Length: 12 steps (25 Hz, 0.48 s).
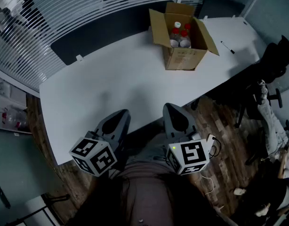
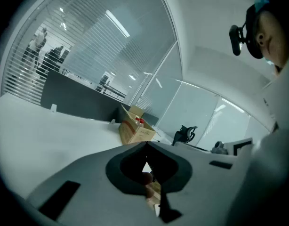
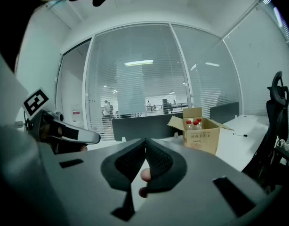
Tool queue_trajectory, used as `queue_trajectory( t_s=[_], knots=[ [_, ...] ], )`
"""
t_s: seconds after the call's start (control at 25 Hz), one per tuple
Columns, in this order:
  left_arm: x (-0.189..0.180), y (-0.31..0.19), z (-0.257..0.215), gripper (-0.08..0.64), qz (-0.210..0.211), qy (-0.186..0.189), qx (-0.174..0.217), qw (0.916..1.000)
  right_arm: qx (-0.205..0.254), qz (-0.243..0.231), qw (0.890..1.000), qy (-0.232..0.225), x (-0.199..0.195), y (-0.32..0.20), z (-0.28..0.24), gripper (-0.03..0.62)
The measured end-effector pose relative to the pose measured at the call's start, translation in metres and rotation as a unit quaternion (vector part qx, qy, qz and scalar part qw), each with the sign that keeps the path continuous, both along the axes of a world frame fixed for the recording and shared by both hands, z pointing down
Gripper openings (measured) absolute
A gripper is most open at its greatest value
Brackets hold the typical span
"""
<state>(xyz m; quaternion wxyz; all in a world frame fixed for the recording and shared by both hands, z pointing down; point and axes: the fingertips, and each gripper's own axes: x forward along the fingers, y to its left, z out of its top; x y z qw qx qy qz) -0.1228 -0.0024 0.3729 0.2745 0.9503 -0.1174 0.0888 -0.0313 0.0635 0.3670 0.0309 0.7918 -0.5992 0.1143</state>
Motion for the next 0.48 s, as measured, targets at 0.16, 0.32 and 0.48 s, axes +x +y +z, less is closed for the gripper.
queue_trajectory(
  t_s=[0.16, 0.32, 0.48],
  knots=[
    [0.012, 0.003, -0.001, 0.009, 0.011, -0.008, -0.002, 0.9999, -0.007, 0.002, 1.0, 0.006, 0.01, -0.001, -0.002, 0.023],
    [0.027, 0.006, 0.0, 0.009, 0.026, -0.013, -0.008, 0.9996, 0.0, 0.002, 1.0, 0.013, 0.022, -0.003, -0.003, 0.023],
    [0.045, 0.006, 0.002, 0.009, 0.039, -0.006, -0.01, 0.9992, 0.014, 0.014, 1.0, -0.01, 0.036, -0.006, -0.011, 0.023]
  ],
)
